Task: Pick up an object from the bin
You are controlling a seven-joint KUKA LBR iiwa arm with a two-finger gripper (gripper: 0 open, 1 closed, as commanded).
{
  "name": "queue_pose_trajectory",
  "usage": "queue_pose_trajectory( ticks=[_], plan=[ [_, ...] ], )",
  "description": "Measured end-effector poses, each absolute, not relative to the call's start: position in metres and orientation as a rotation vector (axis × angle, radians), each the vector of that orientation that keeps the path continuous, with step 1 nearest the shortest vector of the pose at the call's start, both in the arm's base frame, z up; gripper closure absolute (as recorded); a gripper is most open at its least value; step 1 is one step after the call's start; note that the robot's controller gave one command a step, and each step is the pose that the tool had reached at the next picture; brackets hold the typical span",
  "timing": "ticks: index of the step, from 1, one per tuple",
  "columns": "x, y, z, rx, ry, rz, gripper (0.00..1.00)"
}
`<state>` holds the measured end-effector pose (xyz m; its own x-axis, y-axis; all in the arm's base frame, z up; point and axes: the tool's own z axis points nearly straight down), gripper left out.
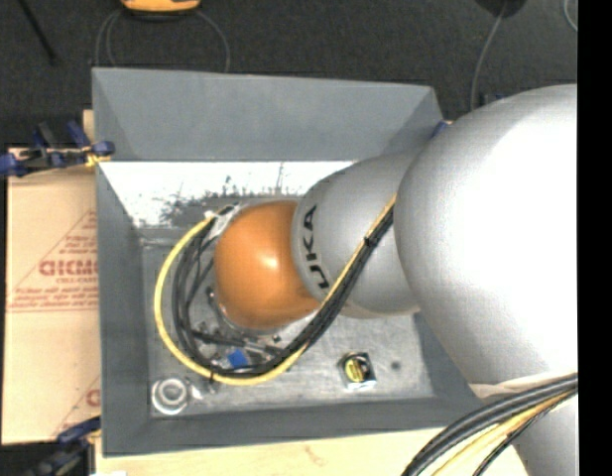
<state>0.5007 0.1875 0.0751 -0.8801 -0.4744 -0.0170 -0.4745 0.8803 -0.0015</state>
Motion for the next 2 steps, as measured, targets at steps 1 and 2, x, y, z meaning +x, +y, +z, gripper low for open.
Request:
queue_pose_trajectory(
  ticks=[1, 2],
  plan=[
    [0.521, 0.182, 0.16, -0.783, 3.03, 0.0, 1.0],
    [0.534, 0.167, 0.258, -0.736, 3.041, 0.0, 1.0]
  ],
)
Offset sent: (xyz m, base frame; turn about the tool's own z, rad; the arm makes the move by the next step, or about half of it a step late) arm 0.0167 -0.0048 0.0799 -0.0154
